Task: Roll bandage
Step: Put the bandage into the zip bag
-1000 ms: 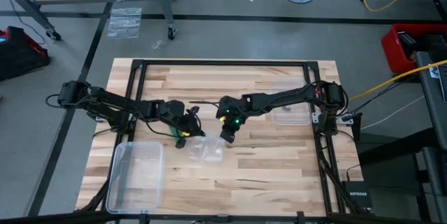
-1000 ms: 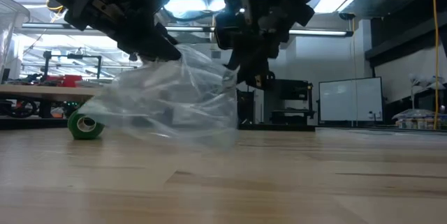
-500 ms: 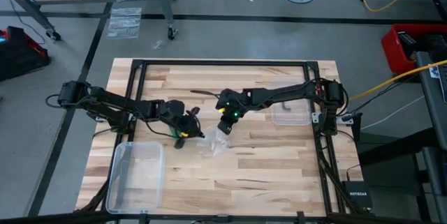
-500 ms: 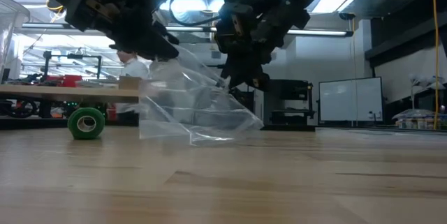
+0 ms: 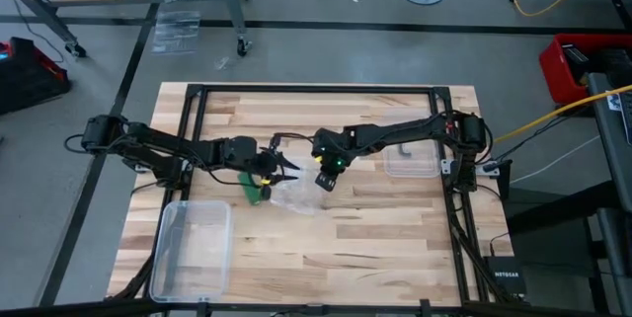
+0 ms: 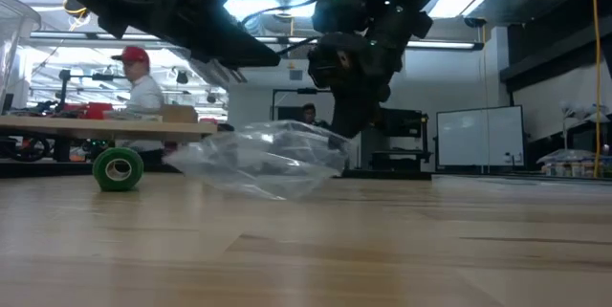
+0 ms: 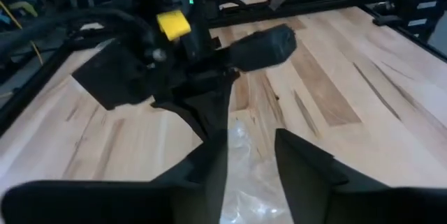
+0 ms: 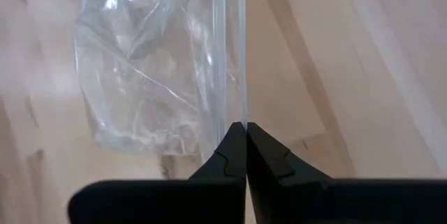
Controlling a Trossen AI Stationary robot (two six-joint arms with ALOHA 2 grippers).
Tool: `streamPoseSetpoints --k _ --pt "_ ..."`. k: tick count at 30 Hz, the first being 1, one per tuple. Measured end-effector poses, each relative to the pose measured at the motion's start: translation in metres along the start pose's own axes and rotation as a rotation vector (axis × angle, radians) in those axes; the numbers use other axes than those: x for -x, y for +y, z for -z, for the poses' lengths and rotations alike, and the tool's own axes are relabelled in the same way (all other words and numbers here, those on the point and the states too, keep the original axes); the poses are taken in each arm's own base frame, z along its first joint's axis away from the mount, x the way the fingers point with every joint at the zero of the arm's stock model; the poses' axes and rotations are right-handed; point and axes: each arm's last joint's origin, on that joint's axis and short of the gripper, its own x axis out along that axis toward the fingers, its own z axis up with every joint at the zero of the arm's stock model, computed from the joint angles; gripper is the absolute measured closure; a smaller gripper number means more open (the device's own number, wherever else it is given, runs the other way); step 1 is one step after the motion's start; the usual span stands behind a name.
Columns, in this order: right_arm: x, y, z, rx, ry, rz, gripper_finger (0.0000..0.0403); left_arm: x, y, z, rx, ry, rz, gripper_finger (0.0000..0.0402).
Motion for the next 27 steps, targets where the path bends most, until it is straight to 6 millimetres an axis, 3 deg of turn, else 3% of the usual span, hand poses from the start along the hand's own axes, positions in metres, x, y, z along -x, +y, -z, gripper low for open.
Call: streamPoseSetpoints --k 6,16,27 --pt "0.0 -0.004 0.006 0.042 0.046 0.063 0.0402 0.001 0.002 0.002 -0.079 0.029 -0.044 0.026" --pt "0.002 -0.005 0.018 0.123 0.198 -0.001 0.0402 0.026 0.017 0.021 -0.035 0.339 -0.089 0.0282" --pt "0.002 -0.001 0.02 0.11 0.249 -0.143 0.0402 0.06 0.023 -0.012 -0.064 0.684 0.004 0.0308"
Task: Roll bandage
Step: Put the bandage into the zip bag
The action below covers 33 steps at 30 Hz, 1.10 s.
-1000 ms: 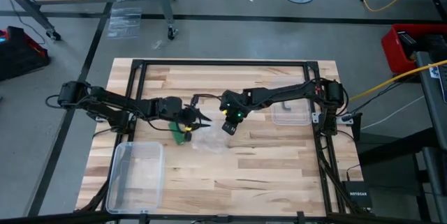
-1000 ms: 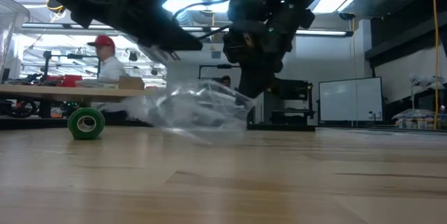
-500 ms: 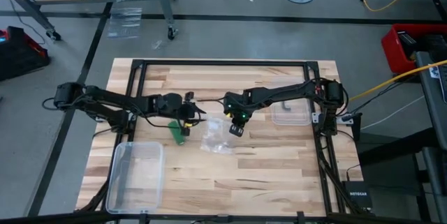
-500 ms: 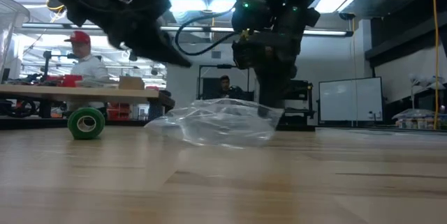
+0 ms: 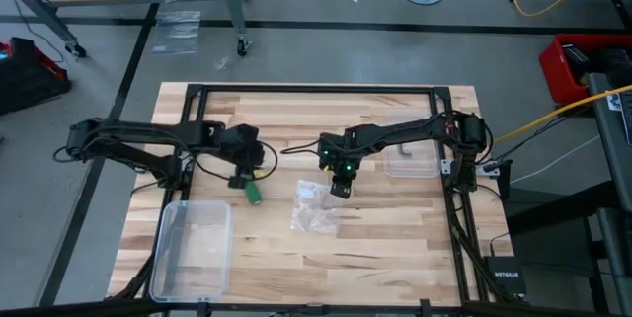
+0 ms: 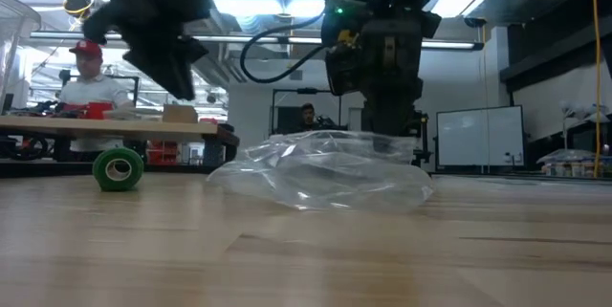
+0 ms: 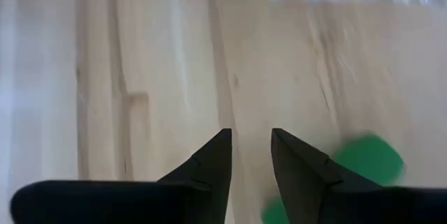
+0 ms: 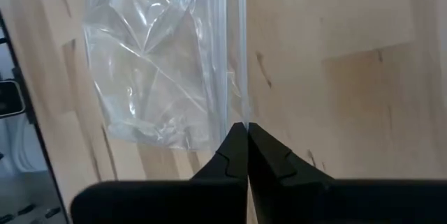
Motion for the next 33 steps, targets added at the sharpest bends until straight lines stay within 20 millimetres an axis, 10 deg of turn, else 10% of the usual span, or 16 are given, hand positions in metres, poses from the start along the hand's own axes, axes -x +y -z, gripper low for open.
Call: streamPoseSetpoints --k 17,33 --pt "0.0 0.002 -0.007 0.027 -0.06 -0.032 0.0402 0.014 -0.014 0.007 -0.015 0.21 0.07 0.0255" --pt "-0.009 0.022 -0.001 0.077 -0.022 -0.087 0.0402 -0.033 -0.043 0.006 -0.438 0.474 0.1 0.0206"
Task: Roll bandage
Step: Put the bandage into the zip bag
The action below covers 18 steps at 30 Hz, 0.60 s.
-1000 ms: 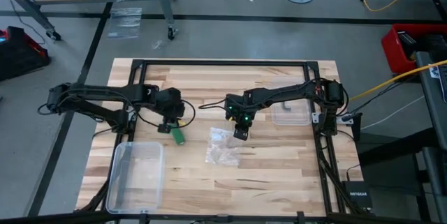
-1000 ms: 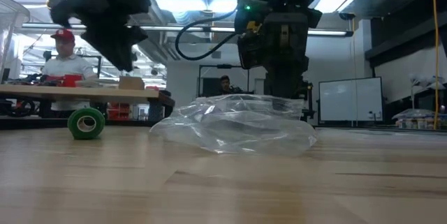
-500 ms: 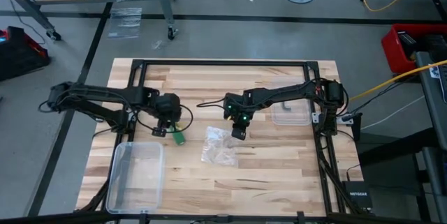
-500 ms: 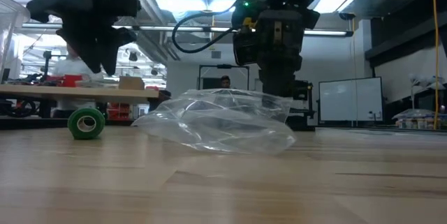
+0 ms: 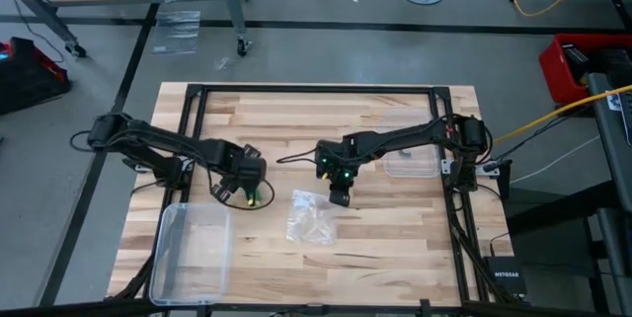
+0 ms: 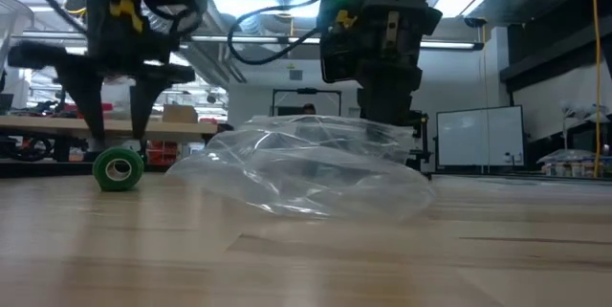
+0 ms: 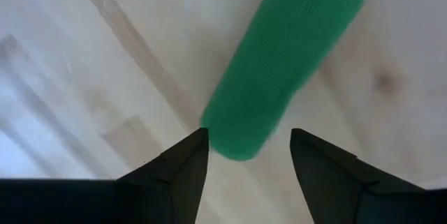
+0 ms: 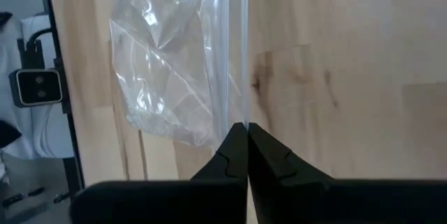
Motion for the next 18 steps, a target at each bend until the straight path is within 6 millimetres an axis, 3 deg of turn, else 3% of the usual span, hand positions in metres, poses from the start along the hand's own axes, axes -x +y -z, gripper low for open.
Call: streamPoseSetpoints --k 10,18 --pt "-0.01 0.017 0.005 0.045 0.031 -0.011 0.0402 -0.023 0.001 -0.009 -0.177 0.13 -0.012 0.0205" --pt "-0.011 0.019 0.006 0.05 0.035 -0.013 0.0402 -0.032 0.002 -0.019 -0.186 0.054 0.026 0.0205"
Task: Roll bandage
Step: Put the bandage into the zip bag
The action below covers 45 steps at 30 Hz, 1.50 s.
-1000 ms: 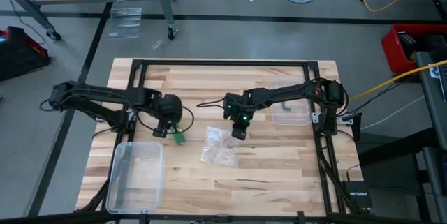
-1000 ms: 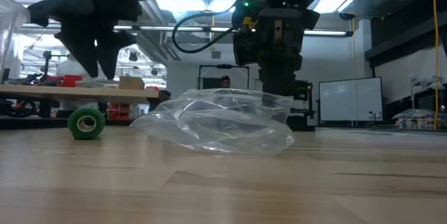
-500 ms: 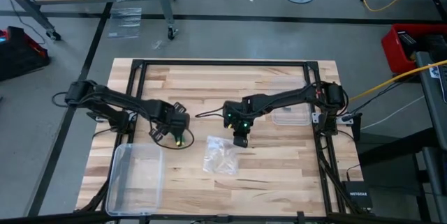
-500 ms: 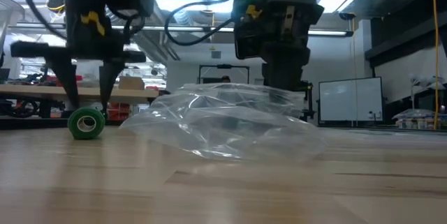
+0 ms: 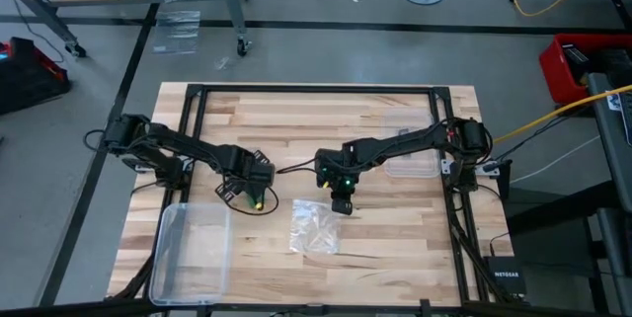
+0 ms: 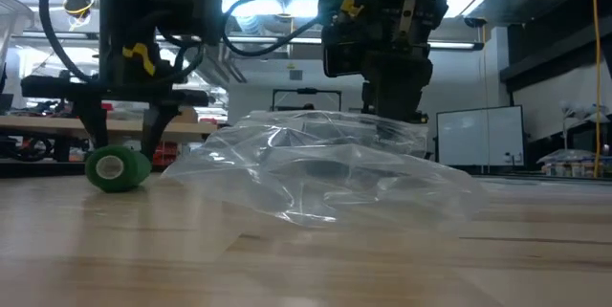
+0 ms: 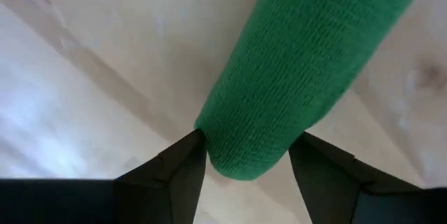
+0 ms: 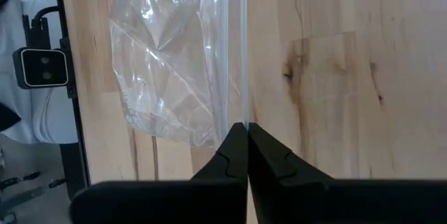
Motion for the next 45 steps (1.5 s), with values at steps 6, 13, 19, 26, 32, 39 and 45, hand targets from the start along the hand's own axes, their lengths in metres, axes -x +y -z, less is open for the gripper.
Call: streamPoseSetpoints --k 6,13,19,26,32,39,45 --pt "0.0 -0.001 0.0 -0.001 0.0 0.001 0.0402 0.001 -0.001 -0.008 0.016 -0.071 -0.01 0.0205" --pt "0.0 -0.001 0.0 -0.004 0.004 0.002 0.0402 0.003 -0.006 -0.012 -0.007 -0.045 -0.062 0.0205" --pt "0.0 -0.001 0.0 -0.005 0.004 0.002 0.0402 0.003 -0.003 -0.011 -0.039 0.034 -0.168 0.0205" --pt "0.0 -0.001 0.001 -0.01 0.014 0.005 0.0402 0.004 -0.003 -0.01 -0.059 0.037 -0.172 0.0205" --pt "0.0 -0.001 0.002 -0.013 0.017 0.007 0.0402 0.004 -0.001 -0.01 -0.062 0.066 -0.213 0.0205" --pt "0.0 -0.001 0.002 -0.016 0.023 0.009 0.0402 0.006 -0.006 -0.015 -0.24 0.08 -0.23 0.0205" --pt "0.0 -0.001 0.002 -0.016 0.022 0.01 0.0402 0.009 -0.006 -0.024 -0.216 0.055 -0.329 0.0205"
